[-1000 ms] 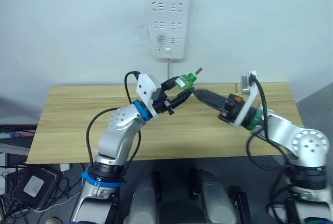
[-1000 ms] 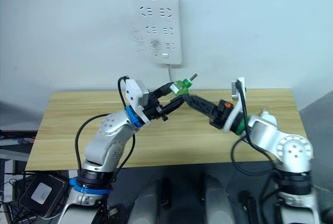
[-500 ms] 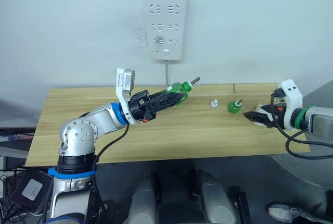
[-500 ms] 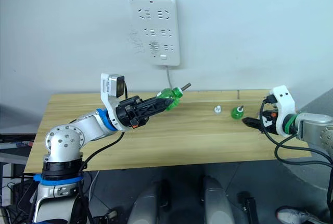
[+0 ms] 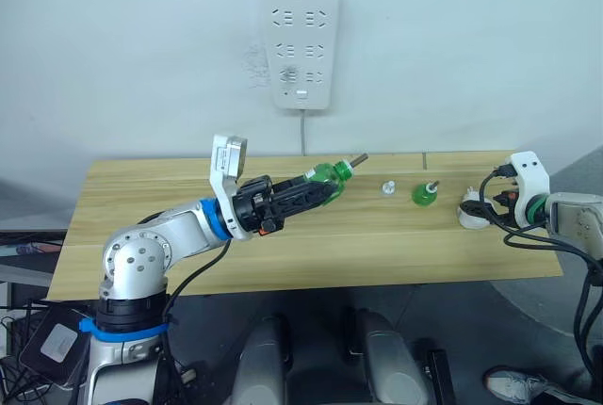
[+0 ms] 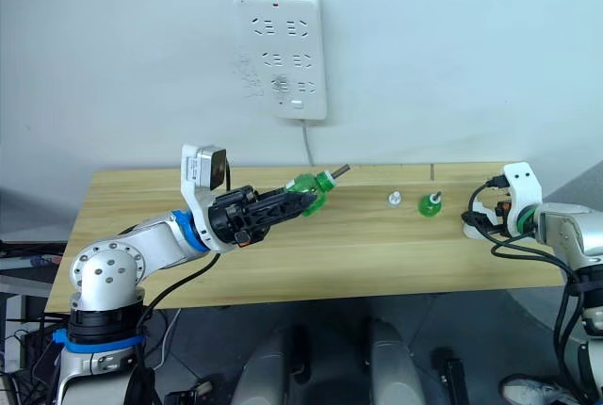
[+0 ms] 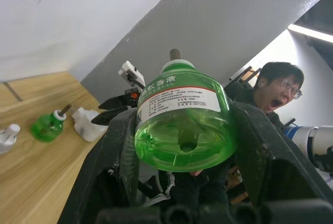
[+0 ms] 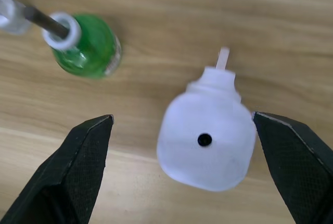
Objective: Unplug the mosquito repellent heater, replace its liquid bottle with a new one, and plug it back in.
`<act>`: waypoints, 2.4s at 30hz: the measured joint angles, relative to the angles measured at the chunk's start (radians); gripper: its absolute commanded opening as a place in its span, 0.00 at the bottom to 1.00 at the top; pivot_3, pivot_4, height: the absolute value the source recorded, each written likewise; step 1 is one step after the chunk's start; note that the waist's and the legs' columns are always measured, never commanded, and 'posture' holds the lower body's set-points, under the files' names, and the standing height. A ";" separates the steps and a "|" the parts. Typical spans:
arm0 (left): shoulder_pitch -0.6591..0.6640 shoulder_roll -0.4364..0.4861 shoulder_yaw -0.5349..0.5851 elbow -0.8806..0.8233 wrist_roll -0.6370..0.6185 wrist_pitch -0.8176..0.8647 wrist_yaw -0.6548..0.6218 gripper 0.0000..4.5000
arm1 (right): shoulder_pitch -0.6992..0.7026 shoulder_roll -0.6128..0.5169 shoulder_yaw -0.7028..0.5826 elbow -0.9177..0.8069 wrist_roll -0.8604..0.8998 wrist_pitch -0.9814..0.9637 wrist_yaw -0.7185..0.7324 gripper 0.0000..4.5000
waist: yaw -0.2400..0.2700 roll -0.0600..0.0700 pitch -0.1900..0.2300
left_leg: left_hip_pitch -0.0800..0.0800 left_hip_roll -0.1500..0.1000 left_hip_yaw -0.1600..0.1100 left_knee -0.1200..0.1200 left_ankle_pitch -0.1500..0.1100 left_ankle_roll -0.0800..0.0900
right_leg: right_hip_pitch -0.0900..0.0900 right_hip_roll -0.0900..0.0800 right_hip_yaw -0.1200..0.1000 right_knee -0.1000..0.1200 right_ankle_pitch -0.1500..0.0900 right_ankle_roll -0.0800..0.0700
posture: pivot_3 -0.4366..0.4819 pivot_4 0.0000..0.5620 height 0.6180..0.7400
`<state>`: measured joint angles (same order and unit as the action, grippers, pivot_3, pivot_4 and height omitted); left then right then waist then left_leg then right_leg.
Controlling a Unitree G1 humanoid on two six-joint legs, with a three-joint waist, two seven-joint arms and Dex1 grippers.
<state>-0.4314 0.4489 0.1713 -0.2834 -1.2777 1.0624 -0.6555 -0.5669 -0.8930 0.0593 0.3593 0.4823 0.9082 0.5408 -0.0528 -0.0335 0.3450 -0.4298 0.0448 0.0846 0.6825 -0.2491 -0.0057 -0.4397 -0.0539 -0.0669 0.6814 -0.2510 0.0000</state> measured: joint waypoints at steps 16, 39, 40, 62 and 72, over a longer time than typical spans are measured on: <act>0.011 0.010 -0.007 -0.018 -0.017 0.000 0.019 0.50 | -0.148 0.098 0.004 0.324 -0.222 -0.073 0.099 0.99 | 0.002 0.000 -0.001 | 0.000 0.000 0.000 0.000 0.000 0.000 | 0.000 0.000 0.000 0.000 0.000 0.000 | 0.35 0.53 1.00; 0.027 0.039 -0.054 -0.026 0.061 -0.060 -0.073 0.50 | -0.121 0.007 -0.275 -0.225 0.071 0.428 0.276 0.66 | 0.003 0.000 -0.001 | 0.002 0.001 0.000 -0.001 0.000 0.000 | 0.001 0.001 0.000 0.000 0.000 0.000 | 0.27 0.57 1.00; 0.025 0.035 -0.072 -0.026 0.087 -0.083 -0.094 0.50 | -0.150 0.019 -0.307 -0.259 0.134 0.506 0.295 0.66 | 0.001 0.000 -0.001 | 0.002 0.001 0.000 0.000 0.000 0.000 | 0.001 0.001 0.000 0.000 0.000 0.000 | 0.26 0.56 1.00; -0.065 -0.159 -0.341 0.174 0.812 -0.945 -0.339 0.50 | -0.428 -0.056 -0.178 -0.078 0.841 0.698 0.178 0.66 | -0.011 -0.001 -0.001 | -0.003 -0.001 -0.001 0.000 -0.001 0.004 | -0.001 -0.001 -0.001 -0.002 0.001 -0.001 | 0.24 0.55 1.00; -0.076 -0.170 -0.341 0.175 0.817 -0.947 -0.341 0.50 | -0.434 -0.065 -0.146 -0.073 0.927 0.698 0.144 0.66 | -0.010 -0.001 -0.001 | -0.003 -0.001 -0.001 0.000 -0.001 0.004 | -0.001 -0.001 -0.001 -0.002 0.001 -0.001 | 0.25 0.56 1.00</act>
<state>-0.5077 0.2793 -0.1693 -0.1082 -0.4603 0.1155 -0.9966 -1.0013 -0.9577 -0.0866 0.2867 1.4094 1.6064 0.6852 -0.0633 -0.0342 0.3438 -0.4325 0.0437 0.0838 0.6827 -0.2503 -0.0016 -0.4403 -0.0551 -0.0677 0.6796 -0.2503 -0.0006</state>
